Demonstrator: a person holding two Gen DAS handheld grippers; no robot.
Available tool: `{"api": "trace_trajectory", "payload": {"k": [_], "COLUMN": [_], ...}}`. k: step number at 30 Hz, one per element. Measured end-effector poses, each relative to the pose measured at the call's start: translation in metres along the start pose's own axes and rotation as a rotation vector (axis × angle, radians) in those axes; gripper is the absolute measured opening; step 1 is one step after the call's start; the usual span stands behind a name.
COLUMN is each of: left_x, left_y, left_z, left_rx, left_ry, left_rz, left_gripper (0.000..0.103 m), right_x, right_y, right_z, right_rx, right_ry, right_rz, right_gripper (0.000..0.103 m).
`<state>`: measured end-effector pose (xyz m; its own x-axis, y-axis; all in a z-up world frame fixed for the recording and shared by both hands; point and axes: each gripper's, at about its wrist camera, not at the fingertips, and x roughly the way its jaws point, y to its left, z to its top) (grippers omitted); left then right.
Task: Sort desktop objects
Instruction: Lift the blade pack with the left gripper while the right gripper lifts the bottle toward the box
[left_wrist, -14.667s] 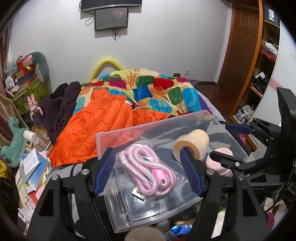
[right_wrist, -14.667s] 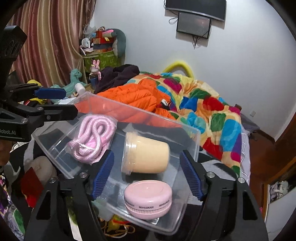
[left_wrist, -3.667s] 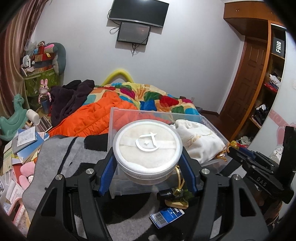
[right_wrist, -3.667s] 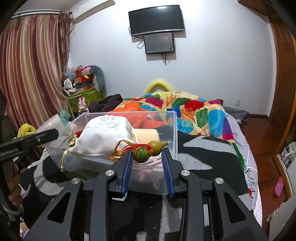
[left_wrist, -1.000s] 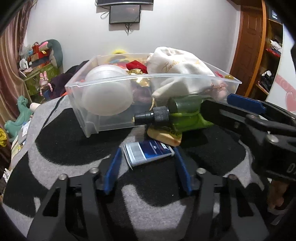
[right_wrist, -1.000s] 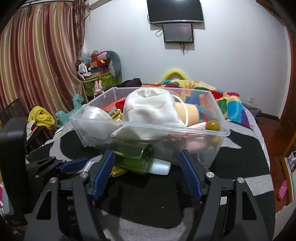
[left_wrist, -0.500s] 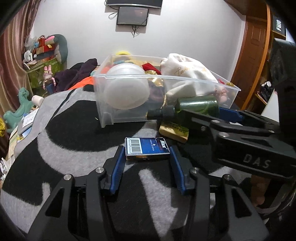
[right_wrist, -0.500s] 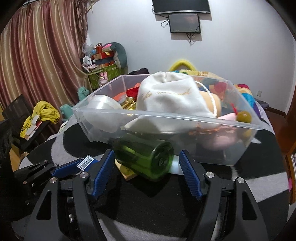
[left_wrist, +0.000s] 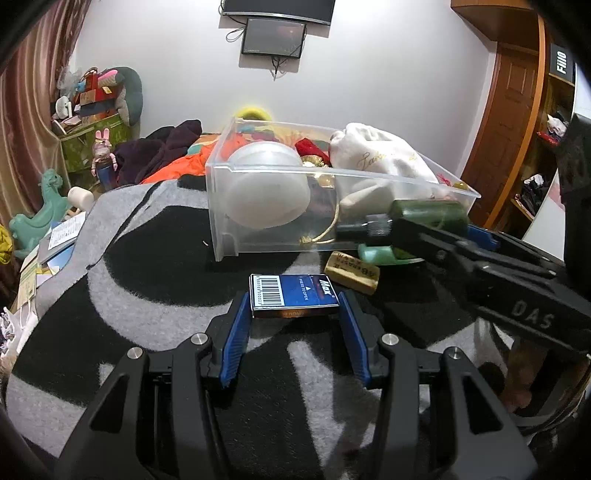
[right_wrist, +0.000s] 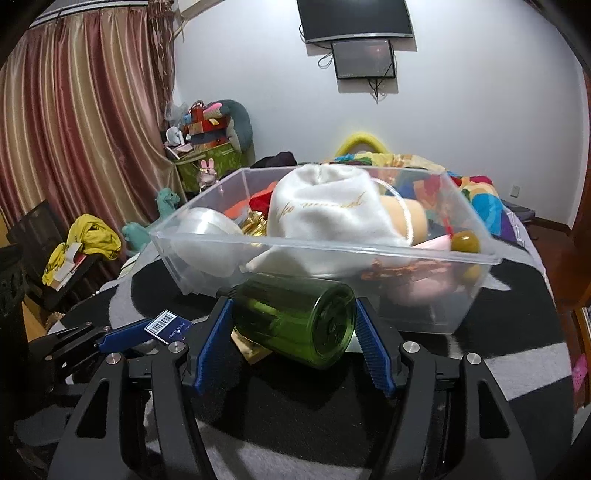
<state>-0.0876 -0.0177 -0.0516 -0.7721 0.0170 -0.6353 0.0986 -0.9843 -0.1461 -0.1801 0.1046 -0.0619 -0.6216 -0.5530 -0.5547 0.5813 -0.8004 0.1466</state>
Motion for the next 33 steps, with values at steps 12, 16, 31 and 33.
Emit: {"api": "trace_trajectory", "payload": {"k": [12, 16, 31, 33], "left_x": [-0.013, -0.019, -0.040, -0.039], "left_y": [-0.006, -0.011, -0.020, -0.021], "left_z": [0.018, 0.025, 0.062, 0.065], "left_rx": [0.010, 0.024, 0.052, 0.063], "left_ry": [-0.041, -0.062, -0.163, -0.169], "left_rz": [-0.022, -0.029, -0.066, -0.059], "left_gripper": [0.048, 0.048, 0.048, 0.048], "right_x": [-0.032, -0.038, -0.053, -0.053], "right_y": [-0.011, -0.016, -0.028, -0.029], "right_z": [0.013, 0.015, 0.022, 0.022], "right_rx": [0.016, 0.024, 0.022, 0.021], "right_ry": [-0.094, -0.112, -0.149, -0.148], "right_rz": [-0.013, -0.017, -0.042, -0.043], "right_gripper": [0.062, 0.062, 0.062, 0.062]}}
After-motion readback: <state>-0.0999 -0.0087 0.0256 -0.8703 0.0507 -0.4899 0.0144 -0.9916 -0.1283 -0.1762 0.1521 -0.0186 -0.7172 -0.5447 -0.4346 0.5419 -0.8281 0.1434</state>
